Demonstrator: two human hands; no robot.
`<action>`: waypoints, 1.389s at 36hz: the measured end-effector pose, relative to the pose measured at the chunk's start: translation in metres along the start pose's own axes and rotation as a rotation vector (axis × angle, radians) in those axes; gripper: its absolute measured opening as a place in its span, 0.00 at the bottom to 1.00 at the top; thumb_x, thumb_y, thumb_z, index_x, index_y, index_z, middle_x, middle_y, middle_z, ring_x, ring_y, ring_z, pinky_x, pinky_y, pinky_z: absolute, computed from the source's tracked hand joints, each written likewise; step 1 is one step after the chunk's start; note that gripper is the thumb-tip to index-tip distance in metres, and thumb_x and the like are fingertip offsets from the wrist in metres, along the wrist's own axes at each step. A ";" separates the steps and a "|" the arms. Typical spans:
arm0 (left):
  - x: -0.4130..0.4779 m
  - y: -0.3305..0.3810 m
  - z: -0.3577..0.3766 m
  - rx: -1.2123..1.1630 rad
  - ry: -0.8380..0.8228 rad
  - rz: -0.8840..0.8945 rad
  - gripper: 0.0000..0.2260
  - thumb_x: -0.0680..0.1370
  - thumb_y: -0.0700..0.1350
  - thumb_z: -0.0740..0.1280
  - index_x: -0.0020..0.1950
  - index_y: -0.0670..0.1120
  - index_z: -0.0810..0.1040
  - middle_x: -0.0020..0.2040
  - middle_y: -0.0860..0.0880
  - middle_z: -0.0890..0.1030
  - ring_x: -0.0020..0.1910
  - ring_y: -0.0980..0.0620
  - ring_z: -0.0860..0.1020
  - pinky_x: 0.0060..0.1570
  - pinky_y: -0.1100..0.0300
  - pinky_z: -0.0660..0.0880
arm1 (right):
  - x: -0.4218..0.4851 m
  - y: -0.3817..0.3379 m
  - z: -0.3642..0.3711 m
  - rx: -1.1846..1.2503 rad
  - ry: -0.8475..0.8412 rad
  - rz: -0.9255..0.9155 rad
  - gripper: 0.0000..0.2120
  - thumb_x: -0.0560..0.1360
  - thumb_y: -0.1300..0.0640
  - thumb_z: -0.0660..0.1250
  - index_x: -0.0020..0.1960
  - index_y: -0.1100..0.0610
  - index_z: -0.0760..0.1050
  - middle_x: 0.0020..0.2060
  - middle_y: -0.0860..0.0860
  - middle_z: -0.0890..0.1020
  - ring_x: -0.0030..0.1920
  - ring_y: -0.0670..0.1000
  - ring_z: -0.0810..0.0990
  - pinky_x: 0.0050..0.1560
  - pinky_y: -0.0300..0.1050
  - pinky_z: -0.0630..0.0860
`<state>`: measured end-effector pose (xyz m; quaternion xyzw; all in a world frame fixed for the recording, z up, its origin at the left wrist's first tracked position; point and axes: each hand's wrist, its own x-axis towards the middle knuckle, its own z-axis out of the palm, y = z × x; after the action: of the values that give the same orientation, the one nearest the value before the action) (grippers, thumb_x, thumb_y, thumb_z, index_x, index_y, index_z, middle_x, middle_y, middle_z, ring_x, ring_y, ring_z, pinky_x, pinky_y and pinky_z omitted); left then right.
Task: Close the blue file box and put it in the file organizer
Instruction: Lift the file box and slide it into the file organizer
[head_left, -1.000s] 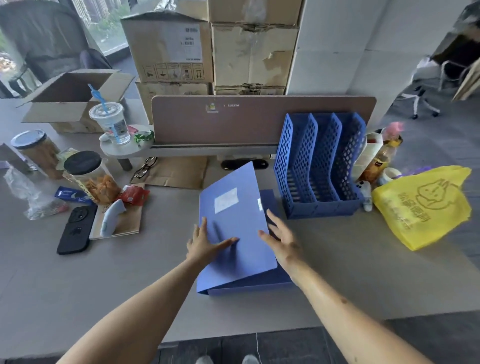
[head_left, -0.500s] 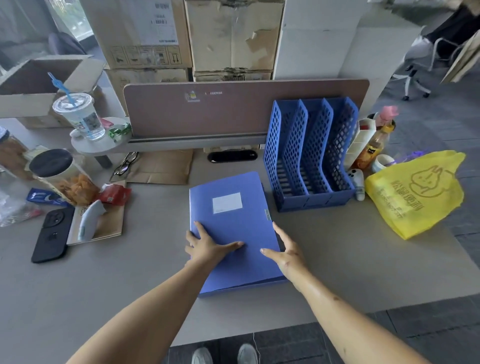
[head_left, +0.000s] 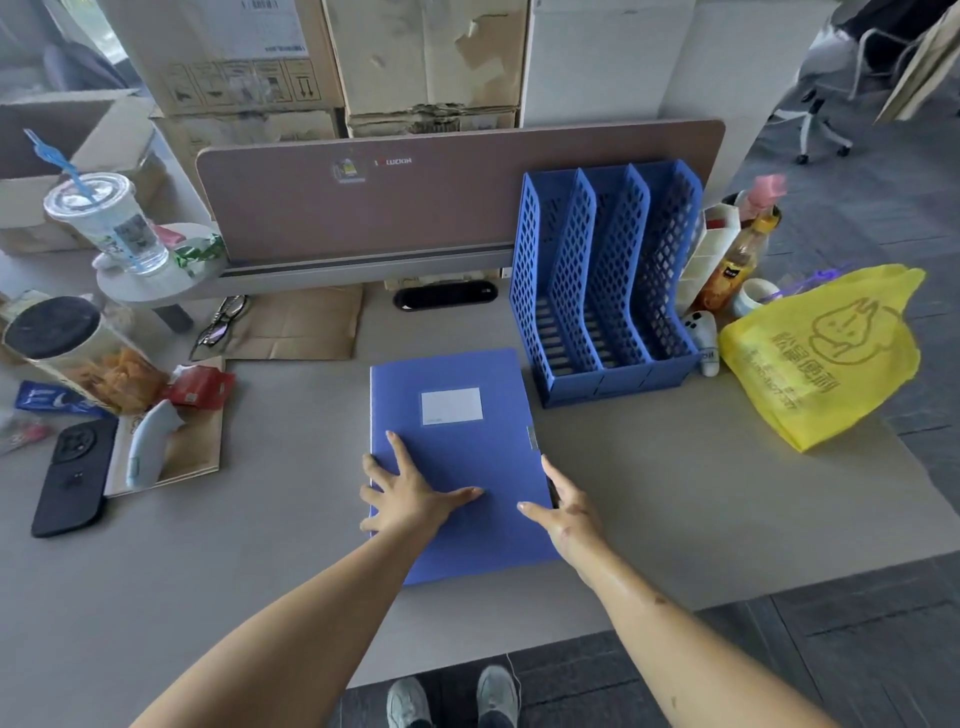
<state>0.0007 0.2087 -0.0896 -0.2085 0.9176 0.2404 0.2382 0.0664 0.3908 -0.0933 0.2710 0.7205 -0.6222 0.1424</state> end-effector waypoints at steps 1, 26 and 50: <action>-0.001 0.000 0.001 0.008 0.002 0.002 0.66 0.53 0.74 0.74 0.76 0.63 0.32 0.79 0.48 0.42 0.74 0.39 0.55 0.63 0.35 0.65 | 0.001 0.002 0.000 0.007 -0.006 0.004 0.36 0.73 0.63 0.71 0.76 0.52 0.61 0.74 0.47 0.66 0.75 0.46 0.63 0.64 0.35 0.61; 0.038 -0.009 -0.023 -0.204 0.009 0.010 0.44 0.71 0.64 0.71 0.79 0.65 0.47 0.66 0.46 0.63 0.63 0.38 0.65 0.57 0.43 0.71 | 0.067 -0.039 -0.002 -0.507 0.163 0.134 0.16 0.80 0.43 0.52 0.40 0.50 0.71 0.32 0.49 0.74 0.32 0.52 0.72 0.37 0.45 0.66; 0.048 -0.020 -0.031 -0.420 -0.036 0.038 0.53 0.63 0.60 0.79 0.78 0.61 0.48 0.70 0.42 0.68 0.66 0.35 0.71 0.61 0.37 0.74 | 0.044 -0.062 0.018 -0.081 0.061 0.317 0.28 0.80 0.42 0.56 0.76 0.54 0.61 0.74 0.52 0.67 0.72 0.57 0.68 0.69 0.52 0.64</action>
<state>-0.0382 0.1634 -0.0980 -0.2318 0.8467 0.4345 0.2014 -0.0069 0.3771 -0.0691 0.3940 0.6972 -0.5539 0.2278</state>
